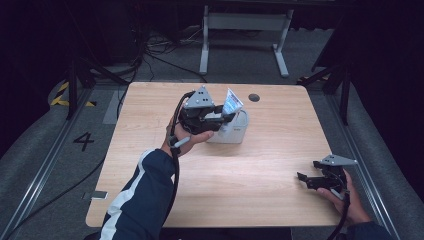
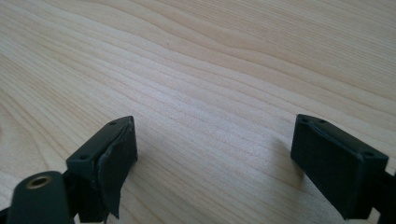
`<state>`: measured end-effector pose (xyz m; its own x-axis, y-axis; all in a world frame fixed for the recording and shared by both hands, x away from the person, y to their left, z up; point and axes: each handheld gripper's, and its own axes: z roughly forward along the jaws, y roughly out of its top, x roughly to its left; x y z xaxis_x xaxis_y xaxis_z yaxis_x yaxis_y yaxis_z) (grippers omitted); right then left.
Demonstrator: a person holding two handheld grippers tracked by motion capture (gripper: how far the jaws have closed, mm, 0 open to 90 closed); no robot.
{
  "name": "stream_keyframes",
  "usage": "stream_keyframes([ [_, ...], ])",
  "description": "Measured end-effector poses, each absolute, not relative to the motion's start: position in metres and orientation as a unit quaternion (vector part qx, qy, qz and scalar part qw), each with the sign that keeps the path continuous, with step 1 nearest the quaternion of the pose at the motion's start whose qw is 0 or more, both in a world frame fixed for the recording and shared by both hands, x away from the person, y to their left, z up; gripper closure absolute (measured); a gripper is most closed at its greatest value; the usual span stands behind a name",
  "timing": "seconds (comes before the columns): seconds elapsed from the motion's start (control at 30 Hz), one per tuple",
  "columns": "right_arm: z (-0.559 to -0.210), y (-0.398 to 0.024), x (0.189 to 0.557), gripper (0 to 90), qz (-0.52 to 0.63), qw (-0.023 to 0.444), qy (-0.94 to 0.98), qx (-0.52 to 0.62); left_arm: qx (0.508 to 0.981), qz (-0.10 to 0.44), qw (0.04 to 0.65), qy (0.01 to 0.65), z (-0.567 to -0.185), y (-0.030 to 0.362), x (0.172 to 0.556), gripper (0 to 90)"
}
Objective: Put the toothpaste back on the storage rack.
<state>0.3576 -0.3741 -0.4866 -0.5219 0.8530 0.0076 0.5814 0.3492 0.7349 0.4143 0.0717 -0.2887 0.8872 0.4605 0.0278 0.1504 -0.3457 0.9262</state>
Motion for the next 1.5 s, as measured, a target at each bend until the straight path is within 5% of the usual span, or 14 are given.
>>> stream_keyframes([
  [1.5,-0.487,-0.374,0.358,14.9,0.352,0.193,0.798,0.450,0.793,0.172,0.542,0.221,-0.329,0.057,0.475,65.9],
])
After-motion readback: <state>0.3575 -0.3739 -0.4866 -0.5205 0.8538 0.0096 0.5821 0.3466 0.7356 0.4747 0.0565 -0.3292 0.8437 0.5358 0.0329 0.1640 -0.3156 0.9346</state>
